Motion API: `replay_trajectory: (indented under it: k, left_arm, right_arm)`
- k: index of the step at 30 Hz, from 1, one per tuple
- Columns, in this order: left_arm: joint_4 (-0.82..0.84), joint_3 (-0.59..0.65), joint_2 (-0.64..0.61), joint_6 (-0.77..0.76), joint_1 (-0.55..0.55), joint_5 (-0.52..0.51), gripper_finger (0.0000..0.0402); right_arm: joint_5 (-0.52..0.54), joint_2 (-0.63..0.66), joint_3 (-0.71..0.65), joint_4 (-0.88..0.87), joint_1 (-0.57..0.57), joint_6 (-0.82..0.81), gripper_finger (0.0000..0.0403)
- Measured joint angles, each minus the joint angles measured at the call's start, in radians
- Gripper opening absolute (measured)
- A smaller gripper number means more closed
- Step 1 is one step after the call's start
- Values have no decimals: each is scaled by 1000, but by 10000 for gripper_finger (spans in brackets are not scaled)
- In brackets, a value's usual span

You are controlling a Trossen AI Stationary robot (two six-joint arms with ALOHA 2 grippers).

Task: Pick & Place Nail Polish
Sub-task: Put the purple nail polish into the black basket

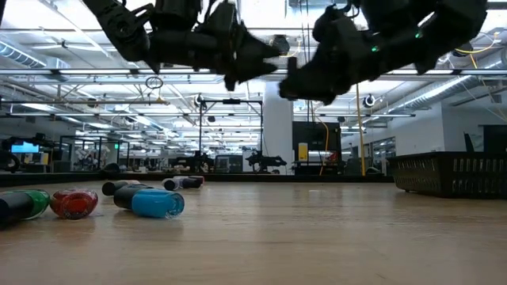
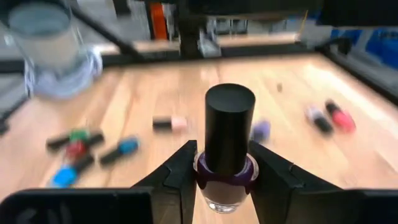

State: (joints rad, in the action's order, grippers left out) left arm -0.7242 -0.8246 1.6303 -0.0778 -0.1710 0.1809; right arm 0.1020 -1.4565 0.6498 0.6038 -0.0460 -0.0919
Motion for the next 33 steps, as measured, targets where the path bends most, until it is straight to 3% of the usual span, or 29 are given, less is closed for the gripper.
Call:
replay_trajectory:
  k: [7,10,15,22,33]
  left_arm:
    - [373,0,-97,44,-13,-355,240]
    - [442,0,-101,44,-14,-438,241]
    - [451,0,-102,44,-15,-462,241]
    - [461,0,-100,39,-27,-462,241]
    - [476,0,-98,4,-33,-460,241]
  right_arm:
    - [52,277,2,-565,-34,-140,105]
    - [58,345,2,-782,-64,-223,105]
    - [110,420,1,-1060,-138,-388,105]
    - [171,437,1,-1200,-272,-551,105]
    - [185,437,-54,-1307,-285,-779,113]
